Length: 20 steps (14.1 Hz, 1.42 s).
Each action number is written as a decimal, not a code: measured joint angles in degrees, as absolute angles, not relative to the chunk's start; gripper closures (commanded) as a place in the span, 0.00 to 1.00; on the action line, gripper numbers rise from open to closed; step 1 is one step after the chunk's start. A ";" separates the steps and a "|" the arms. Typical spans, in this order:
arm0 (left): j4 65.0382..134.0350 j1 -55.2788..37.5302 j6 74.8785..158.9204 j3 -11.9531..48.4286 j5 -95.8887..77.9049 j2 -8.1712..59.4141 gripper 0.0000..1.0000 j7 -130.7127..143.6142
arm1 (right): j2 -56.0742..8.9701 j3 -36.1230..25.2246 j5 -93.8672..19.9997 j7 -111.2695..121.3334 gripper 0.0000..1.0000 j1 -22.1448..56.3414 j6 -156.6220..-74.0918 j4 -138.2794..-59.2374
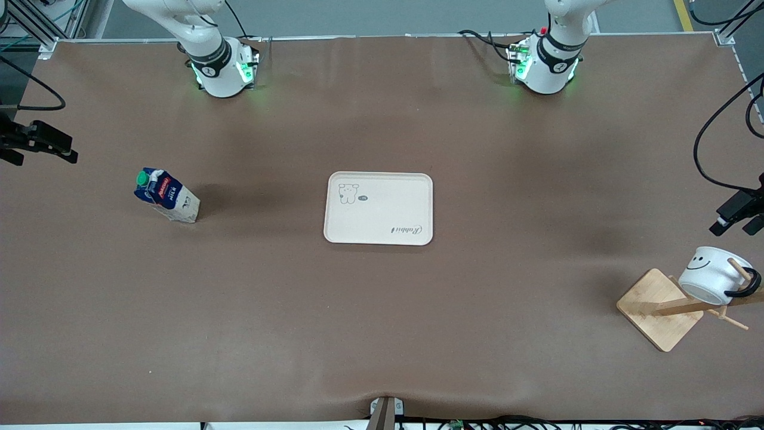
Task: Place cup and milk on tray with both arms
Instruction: 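Lower the left gripper onto the mug rim and close it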
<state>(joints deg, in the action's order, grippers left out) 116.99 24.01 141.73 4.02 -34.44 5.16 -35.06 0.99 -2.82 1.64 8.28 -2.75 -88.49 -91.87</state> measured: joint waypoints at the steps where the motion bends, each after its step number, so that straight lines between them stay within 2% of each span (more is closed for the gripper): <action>1: 116.63 23.89 142.35 4.17 -35.43 6.03 0.10 -35.88 | 0.99 -2.82 1.64 8.28 0.00 -2.75 -88.49 -91.87; 4: 114.52 23.46 142.70 4.54 -35.90 7.58 0.24 -36.10 | 0.99 -2.84 1.64 8.28 0.00 -2.75 -88.49 -91.86; 9: 113.08 23.07 142.93 5.13 -36.50 8.22 0.26 -36.10 | 0.99 -2.84 1.64 8.28 0.00 -2.76 -88.49 -91.86; 12: 112.65 22.96 144.33 5.94 -36.90 9.23 0.34 -36.10 | 0.99 -2.84 1.64 8.28 0.00 -2.75 -88.49 -91.86; 19: 112.20 22.70 147.21 7.88 -37.15 10.85 0.88 -36.10 | 0.99 -2.84 1.64 8.28 0.00 -2.76 -88.49 -91.86; 20: 112.09 22.64 147.18 8.28 -37.31 10.77 1.00 -36.09 | 0.99 -2.84 1.64 8.28 0.00 -2.76 -88.49 -91.86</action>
<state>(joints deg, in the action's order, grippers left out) 112.09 22.64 147.18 8.28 -37.31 10.77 -36.09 0.99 -2.84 1.64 8.28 -2.76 -88.49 -91.86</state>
